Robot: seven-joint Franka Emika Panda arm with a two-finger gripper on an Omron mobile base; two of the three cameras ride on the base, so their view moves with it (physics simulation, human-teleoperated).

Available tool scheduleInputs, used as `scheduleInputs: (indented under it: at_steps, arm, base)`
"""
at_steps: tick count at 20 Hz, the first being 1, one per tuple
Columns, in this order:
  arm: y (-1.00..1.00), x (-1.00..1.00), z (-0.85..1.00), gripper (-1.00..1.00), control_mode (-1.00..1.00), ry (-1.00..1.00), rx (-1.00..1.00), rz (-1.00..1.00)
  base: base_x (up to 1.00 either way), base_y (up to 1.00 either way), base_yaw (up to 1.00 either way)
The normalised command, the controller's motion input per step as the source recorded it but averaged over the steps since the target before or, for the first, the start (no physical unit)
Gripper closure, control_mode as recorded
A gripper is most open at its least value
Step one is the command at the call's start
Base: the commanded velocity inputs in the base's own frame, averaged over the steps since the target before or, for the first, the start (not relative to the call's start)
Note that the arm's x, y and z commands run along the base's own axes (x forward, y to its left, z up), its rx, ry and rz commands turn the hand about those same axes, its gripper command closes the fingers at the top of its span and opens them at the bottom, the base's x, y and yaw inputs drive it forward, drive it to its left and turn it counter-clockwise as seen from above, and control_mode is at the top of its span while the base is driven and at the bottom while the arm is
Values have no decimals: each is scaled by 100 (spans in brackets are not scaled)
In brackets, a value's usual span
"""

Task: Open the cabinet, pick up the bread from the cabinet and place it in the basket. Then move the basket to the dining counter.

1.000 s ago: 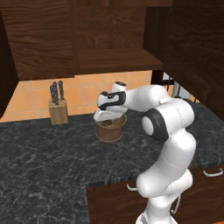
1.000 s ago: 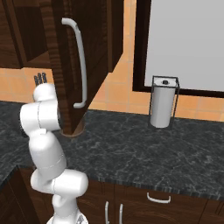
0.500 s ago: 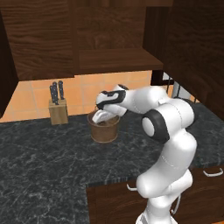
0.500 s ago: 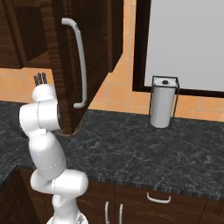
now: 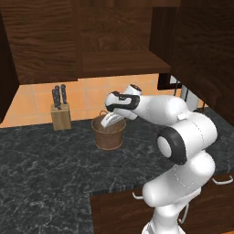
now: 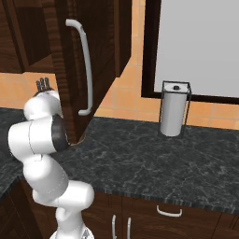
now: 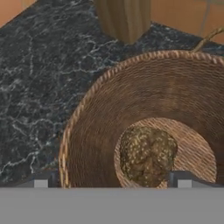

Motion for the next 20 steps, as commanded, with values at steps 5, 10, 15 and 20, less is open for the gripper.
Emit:
scheduleInputs:
  at_steps: [5, 10, 15, 20]
  arm:
    - [-15, -52, 59, -100, -100, 0, 0, 8]
    - [17, -82, 5, -100, -100, 0, 0, 5]
    - [28, -4, -4, -100, -100, 0, -5, 2]
    - [5, 55, -22, -100, -100, 0, -18, 7]
  base:
    - [0, 0, 0]
    - [0, 0, 0]
    - [0, 0, 0]
    - [0, 0, 0]
